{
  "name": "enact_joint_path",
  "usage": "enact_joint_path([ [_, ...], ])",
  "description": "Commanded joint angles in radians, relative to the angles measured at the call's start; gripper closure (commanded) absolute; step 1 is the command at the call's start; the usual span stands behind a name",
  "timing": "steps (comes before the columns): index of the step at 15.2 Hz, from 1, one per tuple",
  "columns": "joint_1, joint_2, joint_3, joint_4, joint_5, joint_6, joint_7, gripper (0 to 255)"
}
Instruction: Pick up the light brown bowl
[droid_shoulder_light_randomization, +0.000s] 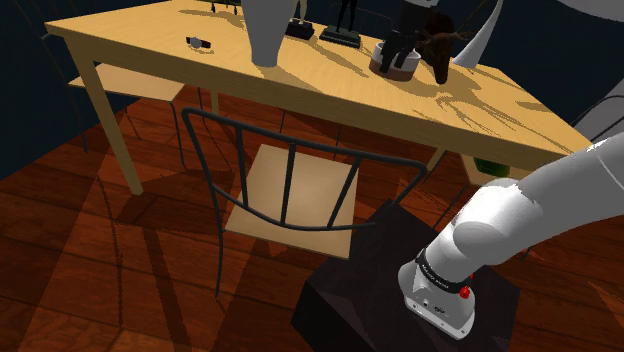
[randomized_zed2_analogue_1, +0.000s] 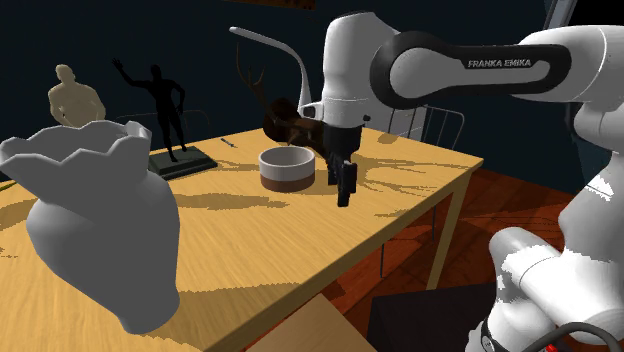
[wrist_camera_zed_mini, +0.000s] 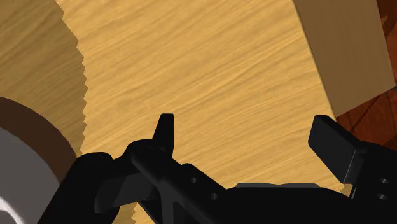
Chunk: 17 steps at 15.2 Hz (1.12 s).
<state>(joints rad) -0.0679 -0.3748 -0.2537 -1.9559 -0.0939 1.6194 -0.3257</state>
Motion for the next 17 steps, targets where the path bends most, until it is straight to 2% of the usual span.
enact_joint_path([
  [1,-0.006,0.073,-0.034,0.074,0.009,-0.002,-0.044,0],
  [8,-0.049,0.337,-0.144,0.362,0.086,-0.044,-0.207,0],
  [13,-0.128,0.571,-0.202,0.647,0.190,-0.124,-0.323,0],
  [14,-0.139,0.593,-0.203,0.676,0.201,-0.134,-0.332,0],
  [17,-0.132,0.574,-0.200,0.610,0.191,-0.085,-0.328,0],
])
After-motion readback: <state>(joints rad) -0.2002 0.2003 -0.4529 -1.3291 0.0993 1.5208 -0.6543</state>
